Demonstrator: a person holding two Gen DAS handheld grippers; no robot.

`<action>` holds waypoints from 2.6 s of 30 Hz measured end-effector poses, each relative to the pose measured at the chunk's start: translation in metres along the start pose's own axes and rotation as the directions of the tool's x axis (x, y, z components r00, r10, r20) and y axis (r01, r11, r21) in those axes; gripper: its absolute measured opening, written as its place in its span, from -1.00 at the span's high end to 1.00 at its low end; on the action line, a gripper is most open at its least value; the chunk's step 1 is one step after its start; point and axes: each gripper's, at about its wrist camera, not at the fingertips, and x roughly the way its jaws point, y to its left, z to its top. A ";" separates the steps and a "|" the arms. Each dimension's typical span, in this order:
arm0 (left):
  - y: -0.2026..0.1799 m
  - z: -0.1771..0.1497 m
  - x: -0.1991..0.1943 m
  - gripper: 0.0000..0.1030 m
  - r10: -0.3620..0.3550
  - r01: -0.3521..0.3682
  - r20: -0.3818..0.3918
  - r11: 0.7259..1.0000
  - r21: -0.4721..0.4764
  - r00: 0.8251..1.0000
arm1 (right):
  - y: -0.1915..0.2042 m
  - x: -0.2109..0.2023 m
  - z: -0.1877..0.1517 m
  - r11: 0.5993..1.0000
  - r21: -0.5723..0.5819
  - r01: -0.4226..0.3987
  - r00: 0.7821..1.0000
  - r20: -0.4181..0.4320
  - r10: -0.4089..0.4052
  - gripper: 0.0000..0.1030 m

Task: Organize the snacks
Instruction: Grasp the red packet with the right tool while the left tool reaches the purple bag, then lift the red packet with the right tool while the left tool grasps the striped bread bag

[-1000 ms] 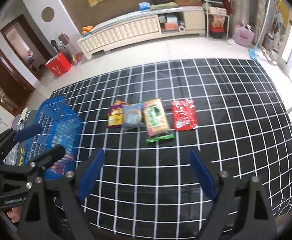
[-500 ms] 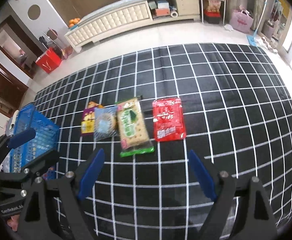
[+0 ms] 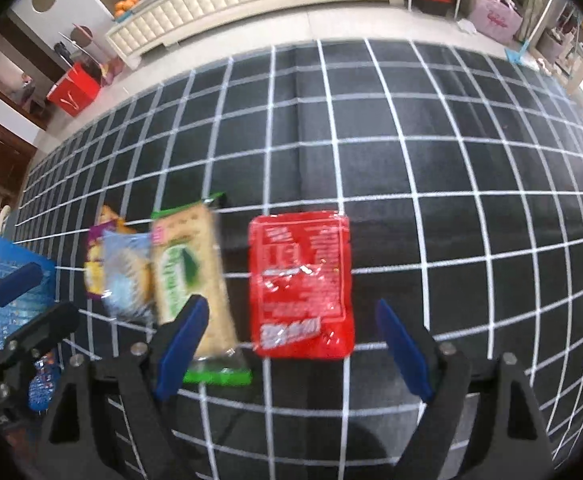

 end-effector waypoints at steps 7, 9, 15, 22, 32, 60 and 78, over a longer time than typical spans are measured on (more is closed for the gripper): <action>0.004 0.008 0.031 -0.57 0.021 -0.021 -0.041 1.000 -0.006 0.999 | 0.007 0.011 0.006 0.997 -0.065 0.051 0.999 0.021 -0.050 -0.77; 0.008 0.008 0.036 -0.57 0.022 -0.023 -0.051 1.000 -0.012 0.998 | 0.012 0.014 0.006 0.992 -0.098 0.084 0.996 0.035 -0.081 -0.77; 0.019 0.007 0.037 -0.57 0.032 -0.033 -0.053 0.999 -0.023 0.998 | 0.035 0.016 -0.005 0.961 -0.211 0.176 0.984 0.075 -0.164 -0.47; 0.022 0.005 0.024 -0.57 0.030 -0.031 -0.040 0.999 -0.028 0.999 | 0.033 0.006 -0.019 0.976 -0.170 0.136 0.989 0.089 -0.122 0.21; 0.018 0.002 0.013 -0.57 0.014 -0.015 -0.029 0.999 -0.031 0.999 | 0.011 0.008 -0.017 0.988 -0.126 0.094 0.993 0.086 -0.083 0.96; 0.026 -0.020 0.000 -0.57 -0.040 0.040 -0.027 0.999 -0.007 0.999 | 0.051 0.023 -0.019 0.990 -0.137 0.043 0.998 -0.030 -0.048 -0.75; 0.031 -0.032 0.000 -0.57 -0.049 0.049 -0.037 0.999 0.002 0.998 | 0.074 0.016 -0.032 0.985 -0.169 -0.040 0.999 -0.008 0.040 0.55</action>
